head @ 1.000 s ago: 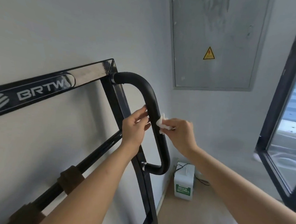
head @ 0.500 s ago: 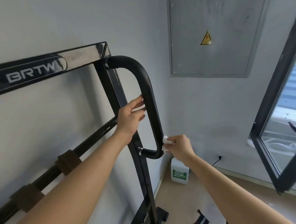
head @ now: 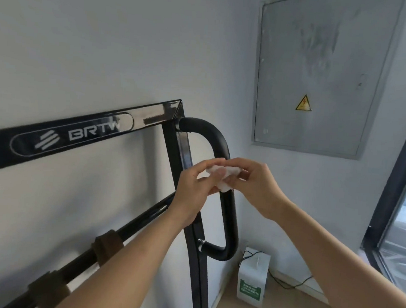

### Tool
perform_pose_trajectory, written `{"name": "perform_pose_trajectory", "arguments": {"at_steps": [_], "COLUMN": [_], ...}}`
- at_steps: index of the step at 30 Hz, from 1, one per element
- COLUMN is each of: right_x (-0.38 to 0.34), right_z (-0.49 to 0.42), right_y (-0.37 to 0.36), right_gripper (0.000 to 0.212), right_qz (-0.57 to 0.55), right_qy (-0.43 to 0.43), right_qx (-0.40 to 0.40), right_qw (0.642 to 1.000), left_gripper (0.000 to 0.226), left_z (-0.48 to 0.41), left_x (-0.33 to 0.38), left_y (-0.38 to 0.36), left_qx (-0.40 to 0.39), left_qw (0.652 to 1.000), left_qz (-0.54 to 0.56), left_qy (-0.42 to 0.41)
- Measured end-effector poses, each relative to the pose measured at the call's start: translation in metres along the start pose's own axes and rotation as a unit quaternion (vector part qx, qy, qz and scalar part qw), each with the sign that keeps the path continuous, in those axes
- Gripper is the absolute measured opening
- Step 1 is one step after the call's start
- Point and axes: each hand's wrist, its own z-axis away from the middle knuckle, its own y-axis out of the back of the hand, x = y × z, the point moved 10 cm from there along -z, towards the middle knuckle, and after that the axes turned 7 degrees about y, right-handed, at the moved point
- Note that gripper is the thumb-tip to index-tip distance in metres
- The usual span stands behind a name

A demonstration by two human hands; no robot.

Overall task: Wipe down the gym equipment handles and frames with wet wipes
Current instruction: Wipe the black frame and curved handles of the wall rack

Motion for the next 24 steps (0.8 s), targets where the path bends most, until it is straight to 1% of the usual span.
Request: {"name": "perform_pose_trajectory", "arguments": {"at_steps": [2, 5, 7, 9, 10, 12, 14, 18, 20, 22, 24], "right_x": [-0.008, -0.008, -0.004, 0.001, 0.006, 0.016, 0.020, 0.025, 0.027, 0.030, 0.032], "right_z": [-0.010, -0.026, -0.036, -0.042, -0.046, -0.051, -0.055, -0.058, -0.058, -0.058, -0.058], "right_y": [0.004, 0.006, 0.013, 0.022, 0.022, 0.017, 0.017, 0.021, 0.020, 0.019, 0.019], "right_gripper": [0.023, 0.026, 0.028, 0.038, 0.043, 0.044, 0.043, 0.046, 0.046, 0.047, 0.048], "right_qz": [0.013, 0.028, 0.063, 0.137, 0.158, 0.159, 0.160, 0.168, 0.166, 0.161, 0.160], "right_qy": [0.009, 0.001, -0.003, -0.009, -0.016, -0.026, -0.028, -0.026, -0.024, -0.022, -0.023], "right_qx": [0.029, 0.065, 0.099, 0.129, 0.123, 0.089, 0.072, 0.061, 0.061, 0.063, 0.064], "right_qw": [0.999, 0.997, 0.993, 0.982, 0.980, 0.983, 0.984, 0.984, 0.984, 0.985, 0.985], "left_gripper": [0.026, 0.022, 0.015, 0.013, 0.014, 0.020, 0.024, 0.026, 0.025, 0.024, 0.024], "left_z": [-0.004, -0.015, -0.026, -0.031, -0.034, -0.046, -0.065, -0.101, -0.111, -0.114, -0.113], "left_x": [0.009, 0.022, 0.037, 0.068, 0.087, 0.123, 0.148, 0.153, 0.144, 0.141, 0.142], "left_y": [0.012, 0.032, 0.055, 0.082, 0.092, 0.102, 0.096, 0.073, 0.067, 0.065, 0.062], "left_qx": [0.029, 0.083, 0.160, 0.264, 0.305, 0.344, 0.322, 0.194, 0.139, 0.111, 0.090], "left_qw": [0.999, 0.996, 0.986, 0.955, 0.935, 0.894, 0.866, 0.836, 0.830, 0.831, 0.839], "left_qz": [-0.014, -0.012, -0.026, -0.094, -0.135, -0.231, -0.335, -0.491, -0.526, -0.533, -0.523], "left_qy": [-0.018, -0.025, -0.046, -0.095, -0.123, -0.169, -0.184, -0.148, -0.123, -0.113, -0.121]}}
